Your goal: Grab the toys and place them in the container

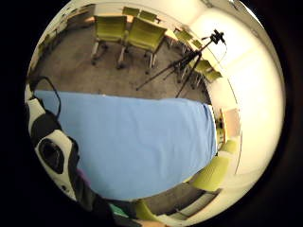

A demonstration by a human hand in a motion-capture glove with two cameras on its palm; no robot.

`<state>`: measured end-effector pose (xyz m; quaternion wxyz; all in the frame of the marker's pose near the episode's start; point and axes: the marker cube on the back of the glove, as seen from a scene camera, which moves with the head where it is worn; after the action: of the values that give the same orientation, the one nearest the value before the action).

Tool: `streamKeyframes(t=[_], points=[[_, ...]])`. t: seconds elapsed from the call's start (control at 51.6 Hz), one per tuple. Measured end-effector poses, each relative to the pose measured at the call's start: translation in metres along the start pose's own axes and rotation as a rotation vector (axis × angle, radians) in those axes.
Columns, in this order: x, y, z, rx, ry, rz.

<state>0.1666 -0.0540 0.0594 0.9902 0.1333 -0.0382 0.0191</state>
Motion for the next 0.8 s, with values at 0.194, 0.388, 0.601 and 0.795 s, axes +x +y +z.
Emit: streamKeyframes(t=[0.194,0.388,0.601,0.795], points=[[-0.131,-0.017,-0.053,0.057,-0.075,-0.19],[-0.265,-0.023,-0.062,0.056,-0.172,-0.319],[-0.381,-0.005,-0.036,0.012,-0.183,-0.458],[-0.368,-0.017,-0.012,-0.048,-0.324,-0.448]])
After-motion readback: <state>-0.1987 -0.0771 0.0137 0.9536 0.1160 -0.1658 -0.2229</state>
